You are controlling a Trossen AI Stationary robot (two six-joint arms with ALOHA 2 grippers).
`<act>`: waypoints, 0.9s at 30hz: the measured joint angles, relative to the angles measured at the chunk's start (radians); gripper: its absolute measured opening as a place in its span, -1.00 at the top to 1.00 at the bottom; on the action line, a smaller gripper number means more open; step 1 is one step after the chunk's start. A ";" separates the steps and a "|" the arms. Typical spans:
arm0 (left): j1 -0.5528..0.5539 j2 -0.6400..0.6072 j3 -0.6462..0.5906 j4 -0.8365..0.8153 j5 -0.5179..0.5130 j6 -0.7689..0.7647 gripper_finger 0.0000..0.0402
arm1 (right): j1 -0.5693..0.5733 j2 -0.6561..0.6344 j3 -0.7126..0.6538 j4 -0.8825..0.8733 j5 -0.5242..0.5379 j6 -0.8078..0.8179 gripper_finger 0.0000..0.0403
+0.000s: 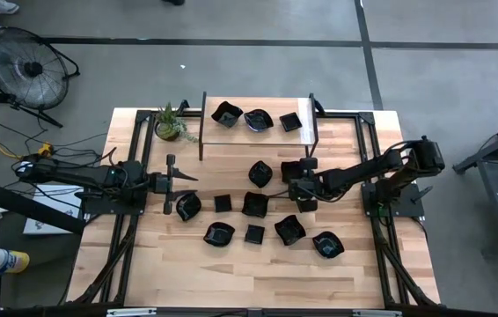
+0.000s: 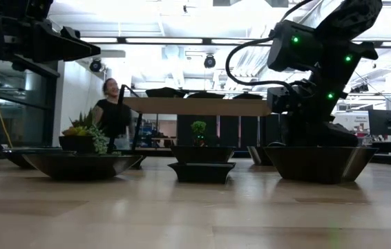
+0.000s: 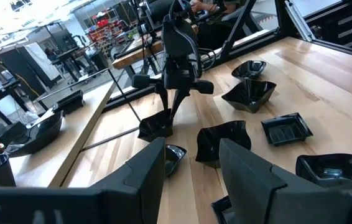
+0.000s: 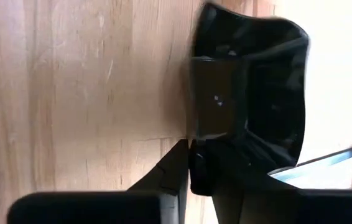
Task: Pick & Place Mini shaped plates
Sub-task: Stack the black distorted square plate on top of the black distorted square plate on the shelf
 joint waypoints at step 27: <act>0.000 0.000 0.000 -0.014 -0.002 0.000 0.26 | 0.108 0.000 0.132 -0.125 0.053 -0.010 0.97</act>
